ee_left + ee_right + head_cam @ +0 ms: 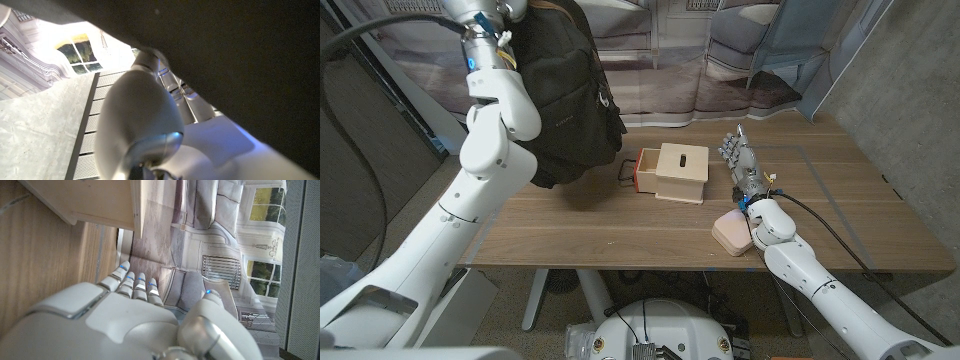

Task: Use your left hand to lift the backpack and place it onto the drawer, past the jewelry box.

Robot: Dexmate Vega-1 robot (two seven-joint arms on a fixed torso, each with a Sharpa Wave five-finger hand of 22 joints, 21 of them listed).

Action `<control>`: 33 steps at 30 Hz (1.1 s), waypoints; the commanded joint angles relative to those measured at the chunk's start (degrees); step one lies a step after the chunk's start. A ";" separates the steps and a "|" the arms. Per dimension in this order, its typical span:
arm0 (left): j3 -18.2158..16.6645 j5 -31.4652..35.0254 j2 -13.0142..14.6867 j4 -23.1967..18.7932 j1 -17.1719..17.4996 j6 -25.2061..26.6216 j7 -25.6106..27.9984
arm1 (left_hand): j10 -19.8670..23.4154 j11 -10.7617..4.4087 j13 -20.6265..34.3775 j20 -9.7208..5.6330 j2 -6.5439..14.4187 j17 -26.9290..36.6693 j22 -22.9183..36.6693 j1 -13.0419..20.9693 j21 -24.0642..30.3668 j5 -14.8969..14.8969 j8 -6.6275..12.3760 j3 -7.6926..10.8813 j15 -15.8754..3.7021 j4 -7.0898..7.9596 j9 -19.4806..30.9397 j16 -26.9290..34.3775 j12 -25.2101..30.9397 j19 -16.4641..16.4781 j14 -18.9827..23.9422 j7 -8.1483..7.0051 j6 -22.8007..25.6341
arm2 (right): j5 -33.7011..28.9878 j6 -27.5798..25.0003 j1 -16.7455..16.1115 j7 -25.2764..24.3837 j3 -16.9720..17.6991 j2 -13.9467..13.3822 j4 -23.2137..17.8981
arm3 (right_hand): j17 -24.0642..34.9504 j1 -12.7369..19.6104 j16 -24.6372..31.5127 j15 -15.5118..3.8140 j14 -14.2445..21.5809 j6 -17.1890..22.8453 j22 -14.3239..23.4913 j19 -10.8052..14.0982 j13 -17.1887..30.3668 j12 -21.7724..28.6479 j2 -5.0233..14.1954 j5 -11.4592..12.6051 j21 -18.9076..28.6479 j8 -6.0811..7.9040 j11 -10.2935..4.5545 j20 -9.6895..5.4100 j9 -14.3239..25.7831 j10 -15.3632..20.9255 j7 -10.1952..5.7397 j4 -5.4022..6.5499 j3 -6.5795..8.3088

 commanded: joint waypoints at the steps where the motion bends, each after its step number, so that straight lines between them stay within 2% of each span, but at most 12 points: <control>1: 4.99 0.93 -0.57 4.98 -7.04 -0.44 -1.90 | 0.40 -0.71 0.28 0.05 0.63 0.16 0.23 -0.14 -0.12 0.07 0.33 8.46 -0.39 8.12 0.07 -0.06 -0.30 -0.60 0.01 -0.46 -0.08 | 0.49 1.00 -0.63 0.18 0.19 0.48 0.42 | 0.17 0.40 0.23 -0.09 0.40 0.16 0.15 0.40 0.30 0.19 0.44 0.10 0.01 0.06 0.04 -0.16 0.20 0.43 0.45 0.02 -0.28; 10: 4.44 -2.62 -0.91 7.48 -8.60 -3.63 -0.07 | 0.51 -0.87 0.47 0.02 0.62 0.31 0.24 -0.28 -0.21 -0.03 0.31 8.69 -0.44 8.15 0.08 -0.19 -0.45 -0.83 -0.04 -0.55 -0.28 | 0.24 0.81 -0.97 -0.65 0.34 0.44 0.07 | 0.18 0.40 0.23 -0.10 0.49 0.17 0.15 0.43 0.30 0.19 0.45 0.09 -0.02 0.04 0.02 -0.14 0.20 0.47 0.42 0.01 -0.32; 15: 4.78 -3.58 -0.37 9.94 -10.23 -5.12 0.57 | 0.30 -0.86 0.66 -0.02 0.60 0.43 0.24 -0.33 -0.24 -0.12 0.39 8.90 -0.47 8.12 0.07 -0.29 -0.68 -0.90 -0.05 -0.53 -0.17 | -0.03 0.73 -0.89 -1.04 0.36 0.46 -0.07 | 0.18 0.42 0.23 0.00 0.52 0.24 0.15 0.47 0.30 0.18 0.46 0.09 -0.04 0.06 0.03 -0.14 0.20 0.50 0.46 0.00 -0.35; 20: 4.72 -6.37 -0.12 12.99 -11.89 -8.69 1.72 | 0.45 -1.13 0.76 0.00 0.62 0.53 0.26 -0.36 -0.34 -0.20 0.33 9.06 -0.47 8.12 -0.03 -0.41 -0.76 -1.18 -0.17 -0.66 -0.27 | -0.11 0.78 -0.83 -1.20 0.38 0.55 -0.10 | 0.18 0.43 0.21 0.02 0.51 0.29 0.15 0.48 0.30 0.18 0.48 0.09 -0.06 0.08 0.08 -0.14 0.20 0.52 0.45 -0.01 -0.37; 26: 6.10 -8.02 0.06 15.40 -14.30 -11.07 1.32 | 0.60 -1.20 0.84 -0.11 0.62 0.63 0.26 -0.45 -0.42 -0.28 0.43 9.20 -0.48 8.14 0.05 -0.50 -0.85 -1.39 -0.20 -0.81 -0.27 | -0.22 1.02 -0.85 -1.49 0.55 0.65 -0.01 | 0.18 0.43 0.21 0.01 0.55 0.45 0.15 0.52 0.30 0.19 0.49 0.09 -0.08 0.12 0.08 -0.12 0.20 0.58 0.51 -0.01 -0.40; 27: 6.17 -8.51 0.09 16.21 -14.55 -12.69 2.38 | 0.57 -1.04 0.84 -0.11 0.62 0.66 0.26 -0.47 -0.45 -0.29 0.46 9.23 -0.47 8.15 0.02 -0.52 -0.89 -1.45 -0.23 -0.88 -0.17 | -0.20 1.10 -0.90 -1.51 0.63 0.63 -0.04 | 0.18 0.42 0.21 0.02 0.57 0.46 0.15 0.52 0.30 0.19 0.49 0.09 -0.09 0.12 0.09 -0.10 0.20 0.59 0.52 -0.01 -0.41; 32: 7.78 -8.16 0.13 17.54 -16.55 -14.10 2.38 | 0.54 -1.20 1.06 -0.01 0.63 0.75 0.25 -0.53 -0.83 -0.38 0.51 9.40 -0.53 8.15 -0.02 -0.65 -1.00 -2.39 -0.31 -1.02 -0.12 | -0.43 1.16 -1.50 -2.16 0.97 0.32 -0.68 | 0.19 0.41 0.20 0.01 0.58 0.57 0.15 0.56 0.31 0.19 0.50 0.08 -0.10 0.15 0.10 -0.08 0.20 0.62 0.60 -0.01 -0.44; 33: 7.91 -8.18 -0.25 18.26 -16.73 -14.97 3.74 | 0.42 -1.33 1.10 0.04 0.60 0.76 0.25 -0.53 -0.89 -0.41 0.47 9.44 -0.53 8.13 -0.10 -0.72 -1.06 -2.53 -0.43 -0.98 -0.12 | -0.46 1.29 -1.65 -2.31 1.05 0.34 -0.77 | 0.19 0.41 0.20 -0.01 0.59 0.54 0.15 0.57 0.31 0.19 0.50 0.08 -0.10 0.13 0.07 -0.10 0.20 0.63 0.56 -0.01 -0.45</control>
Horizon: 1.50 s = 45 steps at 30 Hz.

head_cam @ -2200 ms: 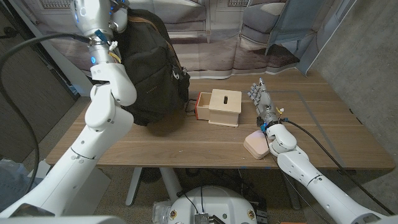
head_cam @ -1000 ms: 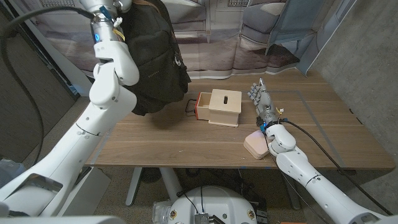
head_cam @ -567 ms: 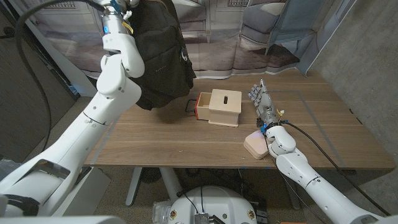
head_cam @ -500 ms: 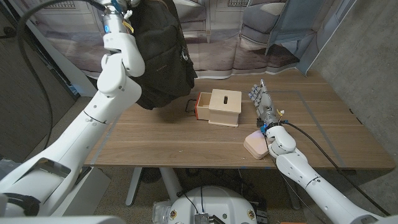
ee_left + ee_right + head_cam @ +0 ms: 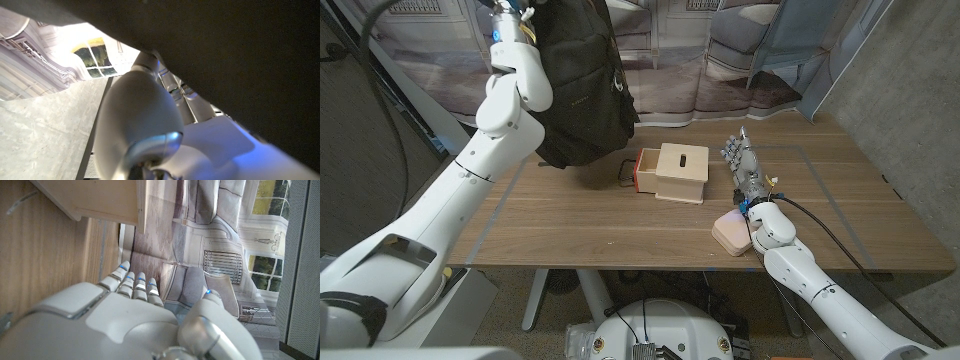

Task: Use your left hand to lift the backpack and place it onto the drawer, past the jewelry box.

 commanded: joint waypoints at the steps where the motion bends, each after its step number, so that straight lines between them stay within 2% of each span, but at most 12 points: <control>1: 2.36 -2.25 -0.57 5.14 -4.30 -6.06 2.68 | 0.70 -1.12 0.34 -0.11 0.38 0.24 0.25 -0.11 -0.33 -0.03 0.25 8.73 -0.23 8.27 0.04 -0.21 -0.24 -0.75 -0.22 -0.27 0.17 | -0.42 0.51 -0.91 -1.12 0.66 -0.20 -0.82 | 0.19 0.41 0.20 -0.02 0.60 0.37 0.15 0.61 0.31 0.19 0.50 0.08 -0.09 0.14 0.08 -0.10 0.20 0.20 0.36 -0.24 -0.23; 2: 2.61 -2.53 -0.41 4.96 -4.73 -5.73 1.21 | 0.62 -1.04 0.38 -0.10 0.38 0.26 0.25 -0.10 -0.37 -0.04 0.24 8.76 -0.25 8.26 0.01 -0.23 -0.29 -0.84 -0.23 -0.32 0.17 | -0.46 0.52 -1.00 -1.24 0.71 -0.22 -0.92 | 0.19 0.41 0.20 -0.05 0.60 0.35 0.15 0.62 0.31 0.19 0.50 0.08 -0.09 0.13 0.08 -0.14 0.20 0.21 0.35 -0.25 -0.23; 11: 4.04 -3.14 -0.51 9.34 -7.52 -8.83 1.96 | 0.74 -1.16 0.41 -0.11 0.48 0.38 0.25 -0.13 -0.56 -0.16 0.32 9.03 -0.29 8.27 0.08 -0.47 -0.53 -1.27 -0.49 -0.59 0.05 | -0.57 0.55 -1.30 -1.54 0.89 -0.32 -1.27 | 0.19 0.40 0.22 -0.06 0.74 0.40 0.15 0.69 0.31 0.27 0.50 0.07 -0.12 0.12 0.16 -0.13 0.20 0.48 0.33 -0.26 -0.30; 24: 7.77 -3.89 -3.08 15.41 -13.47 -12.04 1.57 | 0.57 -1.02 0.76 -0.14 0.60 0.59 0.23 -0.26 -1.11 -0.38 0.40 9.40 -0.30 8.33 -0.13 -0.71 -0.85 -2.47 -0.66 -0.82 0.19 | -0.74 0.75 -2.76 -2.64 1.56 -0.73 -2.74 | 0.19 0.42 0.19 -0.11 0.79 0.45 0.15 0.78 0.31 0.24 0.54 0.07 -0.16 0.10 0.04 -0.12 0.20 0.52 0.36 -0.28 -0.37; 30: 9.30 -4.20 -4.22 16.74 -15.65 -13.01 0.30 | 0.49 -0.98 1.00 -0.14 0.64 0.67 0.23 -0.24 -1.22 -0.48 0.42 9.56 -0.34 8.30 -0.21 -0.79 -0.93 -2.65 -0.70 -0.86 0.18 | -0.70 0.99 -3.57 -3.00 1.99 -0.97 -3.37 | 0.19 0.43 0.20 -0.08 0.86 0.48 0.15 0.80 0.31 0.22 0.55 0.07 -0.18 0.10 0.10 -0.12 0.20 0.51 0.36 -0.29 -0.40; 32: 9.84 -3.39 -4.74 17.78 -16.06 -13.90 2.29 | 0.62 -0.92 0.87 -0.16 0.66 0.71 0.22 -0.26 -1.29 -0.52 0.43 9.63 -0.31 8.31 -0.18 -0.82 -1.04 -2.77 -0.70 -0.94 0.07 | -0.69 1.09 -3.79 -3.08 2.10 -1.00 -3.54 | 0.20 0.44 0.19 -0.04 0.86 0.45 0.16 0.80 0.31 0.20 0.55 0.07 -0.18 0.08 0.15 -0.12 0.20 0.47 0.32 -0.29 -0.41; 40: 10.52 -4.35 -5.59 18.95 -17.85 -15.41 1.21 | 0.54 -1.27 1.01 -0.14 0.73 0.83 0.21 -0.28 -1.46 -0.67 0.47 9.87 -0.33 8.31 -0.30 -0.97 -1.27 -3.01 -0.82 -0.95 0.09 | -0.80 1.09 -4.24 -3.47 2.38 -1.14 -4.04 | 0.19 0.46 0.19 0.00 0.91 0.52 0.16 0.85 0.31 0.19 0.56 0.07 -0.21 0.09 0.11 -0.14 0.20 0.51 0.35 -0.32 -0.46; 42: 11.19 -3.55 -5.81 19.36 -18.57 -15.08 0.88 | 0.38 -0.98 1.08 -0.14 0.75 0.86 0.21 -0.29 -1.49 -0.70 0.50 9.91 -0.33 8.32 -0.23 -0.98 -1.35 -3.04 -0.80 -0.96 0.01 | -0.80 1.09 -4.27 -3.49 2.41 -1.14 -4.08 | 0.20 0.46 0.17 0.02 0.87 0.52 0.16 0.83 0.31 0.19 0.56 0.07 -0.22 0.08 0.11 -0.14 0.20 0.52 0.37 -0.32 -0.47; 45: 11.39 -3.74 -6.66 20.59 -18.99 -16.16 2.47 | 0.66 -0.95 0.97 -0.15 0.73 0.89 0.21 -0.33 -1.69 -0.75 0.54 9.98 -0.29 8.32 -0.27 -1.08 -1.40 -3.46 -0.95 -0.98 0.05 | -0.74 1.16 -4.38 -3.52 2.46 -1.09 -4.14 | 0.20 0.46 0.15 -0.03 0.85 0.52 0.16 0.86 0.31 0.19 0.57 0.07 -0.23 0.08 0.11 -0.12 0.20 0.54 0.37 -0.32 -0.49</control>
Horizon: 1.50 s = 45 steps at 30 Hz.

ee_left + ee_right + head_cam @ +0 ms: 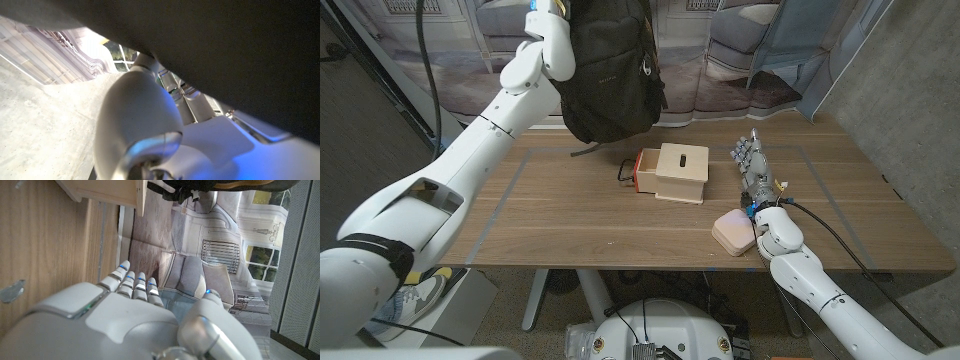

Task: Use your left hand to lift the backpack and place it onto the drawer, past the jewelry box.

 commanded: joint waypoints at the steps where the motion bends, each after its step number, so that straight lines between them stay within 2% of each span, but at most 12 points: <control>1: 1.95 -0.18 -2.08 3.53 -3.23 -2.90 0.81 | 0.59 -0.56 0.00 -0.04 0.57 0.12 0.21 0.20 -0.51 -0.12 0.37 8.91 0.11 8.33 -0.10 -0.32 -0.32 -0.96 -0.62 -0.34 0.25 | -0.10 0.24 -0.74 -0.54 0.40 -0.07 -0.61 | 0.20 0.15 0.16 -0.02 0.25 0.25 0.16 0.45 0.31 0.19 0.26 0.07 -0.23 0.09 0.32 -0.10 0.20 0.38 0.09 -0.09 -0.26; 12: 3.88 0.26 -3.78 6.30 -5.77 -5.83 1.73 | 0.62 -0.50 0.28 -0.07 0.71 0.25 0.19 0.16 -1.10 -0.29 0.49 9.27 0.01 8.35 -0.18 -0.74 -0.51 -2.05 -1.44 -0.45 0.23 | -0.28 0.67 -1.51 -1.25 0.93 -0.08 -1.07 | 0.20 0.16 0.12 0.05 0.23 0.25 0.16 0.48 0.31 0.18 0.28 0.07 -0.27 0.06 0.35 -0.10 0.20 0.42 0.10 -0.10 -0.33; 13: 3.89 -0.41 -3.46 5.62 -5.92 -6.03 -0.03 | 0.58 -0.52 0.24 -0.09 0.73 0.26 0.19 0.16 -1.10 -0.30 0.49 9.29 0.01 8.35 -0.17 -0.74 -0.57 -2.03 -1.43 -0.44 0.20 | -0.28 0.73 -1.57 -1.30 0.98 -0.06 -1.11 | 0.20 0.16 0.12 0.01 0.22 0.26 0.16 0.49 0.31 0.17 0.29 0.07 -0.27 0.06 0.35 -0.09 0.20 0.42 0.13 -0.11 -0.33; 14: 4.08 -0.22 -3.84 6.64 -6.02 -7.44 1.90 | 0.54 -0.52 0.28 -0.06 0.74 0.28 0.19 0.17 -1.14 -0.31 0.57 9.32 -0.01 8.34 -0.12 -0.75 -0.59 -2.09 -1.45 -0.41 0.28 | -0.30 0.78 -1.64 -1.35 1.02 -0.06 -1.18 | 0.20 0.16 0.11 0.00 0.22 0.24 0.16 0.49 0.31 0.18 0.29 0.07 -0.27 0.05 0.31 -0.09 0.20 0.44 0.13 -0.11 -0.34; 17: 4.09 -0.77 -3.90 6.68 -6.30 -8.81 1.70 | 0.52 -0.56 0.40 -0.11 0.76 0.31 0.18 0.18 -1.28 -0.35 0.57 9.39 -0.01 8.33 -0.24 -0.74 -0.61 -2.33 -1.40 -0.45 0.35 | -0.49 0.68 -1.89 -1.63 1.12 -0.20 -1.59 | 0.20 0.17 0.12 -0.03 0.24 0.25 0.16 0.50 0.31 0.14 0.30 0.07 -0.28 0.05 0.30 -0.10 0.20 0.35 0.09 -0.11 -0.36; 21: 4.53 -0.42 -3.96 6.35 -7.07 -8.74 -0.08 | 0.51 -0.41 0.35 -0.17 0.76 0.35 0.18 0.18 -1.36 -0.39 0.60 9.47 -0.02 8.32 -0.21 -0.74 -0.72 -2.42 -1.36 -0.51 0.27 | -0.75 0.61 -2.12 -2.00 1.27 -0.33 -2.09 | 0.20 0.16 0.10 -0.02 0.23 0.27 0.16 0.51 0.31 0.14 0.30 0.07 -0.29 0.05 0.28 -0.08 0.20 0.40 0.11 -0.12 -0.38; 26: 4.55 0.05 -4.41 7.07 -7.34 -9.37 0.96 | 0.62 -0.50 0.36 -0.17 0.73 0.37 0.17 0.18 -1.45 -0.44 0.60 9.56 -0.03 8.29 -0.32 -0.78 -0.77 -2.51 -1.36 -0.69 0.28 | -0.93 0.43 -2.23 -2.21 1.29 -0.39 -2.45 | 0.20 0.16 0.10 -0.14 0.25 0.26 0.16 0.54 0.31 0.13 0.31 0.07 -0.30 0.03 0.32 -0.10 0.20 0.39 0.05 -0.12 -0.42; 27: 4.50 -0.27 -4.14 6.58 -7.48 -8.87 -0.70 | 0.57 -0.38 0.38 -0.15 0.74 0.38 0.17 0.18 -1.49 -0.45 0.58 9.57 -0.03 8.29 -0.32 -0.78 -0.79 -2.58 -1.36 -0.70 0.23 | -0.95 0.42 -2.28 -2.29 1.31 -0.37 -2.51 | 0.20 0.16 0.11 -0.11 0.27 0.24 0.16 0.53 0.31 0.13 0.31 0.07 -0.31 0.02 0.28 -0.08 0.20 0.41 0.06 -0.12 -0.42; 29: 4.55 0.06 -4.50 7.55 -7.56 -9.42 0.77 | 0.55 -0.47 0.43 -0.16 0.74 0.39 0.17 0.17 -1.51 -0.47 0.62 9.60 -0.02 8.30 -0.28 -0.78 -0.80 -2.58 -1.34 -0.66 0.21 | -1.00 0.37 -2.43 -2.43 1.35 -0.40 -2.69 | 0.21 0.17 0.13 -0.09 0.34 0.27 0.16 0.52 0.31 0.13 0.31 0.07 -0.32 0.03 0.34 -0.08 0.20 0.41 0.08 -0.13 -0.44; 30: 4.37 -0.73 -4.31 7.26 -7.62 -9.32 -0.72 | 0.64 -0.54 0.40 -0.18 0.74 0.40 0.17 0.16 -1.51 -0.48 0.63 9.62 -0.02 8.30 -0.28 -0.79 -0.81 -2.56 -1.34 -0.64 0.22 | -1.04 0.34 -2.51 -2.51 1.37 -0.42 -2.79 | 0.20 0.17 0.11 -0.05 0.30 0.24 0.17 0.53 0.31 0.12 0.31 0.07 -0.32 0.02 0.30 -0.06 0.20 0.39 0.10 -0.13 -0.44; 35: 4.75 -0.52 -4.38 8.47 -7.89 -9.98 -0.40 | 0.45 -0.46 0.53 -0.17 0.74 0.42 0.17 0.13 -1.64 -0.54 0.66 9.71 -0.01 8.30 -0.32 -0.85 -0.92 -2.71 -1.40 -0.60 0.18 | -1.20 0.26 -2.93 -2.94 1.48 -0.42 -3.04 | 0.21 0.18 0.11 -0.03 0.30 0.27 0.17 0.54 0.31 0.12 0.34 0.08 -0.33 0.02 0.32 -0.07 0.20 0.42 0.11 -0.13 -0.46; 45: 5.84 -1.35 -5.78 13.27 -9.87 -11.76 0.26 | 0.56 -0.52 0.56 -0.26 0.77 0.50 0.17 0.07 -1.93 -0.67 0.74 9.93 -0.02 8.31 -0.39 -0.92 -1.10 -3.04 -1.41 -0.59 0.12 | -1.04 0.36 -3.17 -3.20 1.52 -0.02 -2.52 | 0.21 0.19 0.08 -0.07 0.28 0.31 0.17 0.55 0.31 0.09 0.37 0.08 -0.36 0.02 0.33 -0.08 0.20 0.39 0.15 -0.15 -0.51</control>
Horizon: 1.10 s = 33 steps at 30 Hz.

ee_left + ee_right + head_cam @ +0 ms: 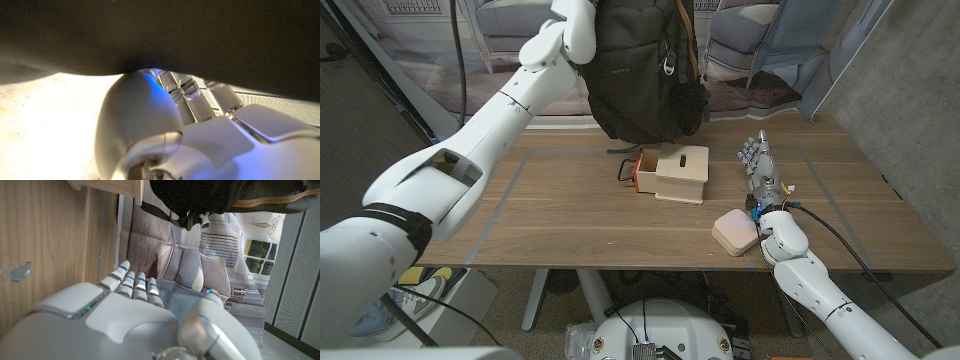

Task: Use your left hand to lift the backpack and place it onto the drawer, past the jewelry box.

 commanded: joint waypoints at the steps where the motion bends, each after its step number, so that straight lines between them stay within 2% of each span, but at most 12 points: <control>1: 1.50 -0.53 -1.73 5.30 -2.41 -1.93 0.79 | 0.22 -0.10 0.21 0.05 0.77 0.22 0.16 0.05 -0.13 -0.12 0.30 8.84 -0.12 8.31 0.16 -0.13 -0.27 -0.15 -0.06 -0.10 -0.07 | 0.04 -0.12 -0.37 -0.38 0.08 0.34 0.31 | 0.21 0.19 0.08 -0.06 0.29 0.29 0.17 0.54 0.31 0.09 0.37 0.08 -0.14 0.01 0.31 -0.06 0.21 0.41 0.14 0.02 -0.34; 15: 4.19 -2.60 -4.99 14.97 -6.75 -6.17 3.31 | 0.33 0.04 0.45 0.10 0.79 0.31 0.17 0.03 -0.43 -0.25 0.44 9.16 -0.14 8.27 0.04 -0.26 -0.41 -0.33 -0.17 -0.07 -0.04 | 0.03 -0.44 0.08 -0.95 0.17 0.67 1.07 | 0.21 0.18 0.06 -0.05 0.29 0.32 0.17 0.58 0.32 0.07 0.38 0.08 -0.17 0.00 0.30 -0.04 0.21 0.43 0.17 0.01 -0.44; 23: 5.43 -3.47 -5.86 16.56 -8.53 -6.99 2.69 | 0.27 -0.15 0.38 0.09 0.82 0.38 0.18 0.02 -0.63 -0.33 0.58 9.38 -0.12 8.26 0.07 -0.30 -0.68 -0.43 -0.17 0.01 -0.11 | -0.78 -0.55 -0.29 -1.72 0.35 0.28 0.38 | 0.22 0.17 0.07 -0.05 0.31 0.35 0.17 0.59 0.32 0.08 0.39 0.08 -0.19 0.01 0.33 -0.06 0.21 0.48 0.16 0.01 -0.49; 33: 7.90 -4.23 -8.70 22.68 -11.03 -10.29 4.72 | 0.35 -0.15 0.48 0.15 0.83 0.43 0.19 0.07 -0.95 -0.40 0.64 9.62 -0.17 8.19 -0.03 -0.40 -0.81 -0.79 -0.27 -0.20 -0.19 | -1.39 -0.82 -1.42 -2.71 0.72 -0.18 -1.07 | 0.22 0.17 0.07 -0.02 0.34 0.39 0.17 0.58 0.32 0.05 0.43 0.08 -0.21 0.01 0.28 -0.06 0.21 0.46 0.12 0.01 -0.54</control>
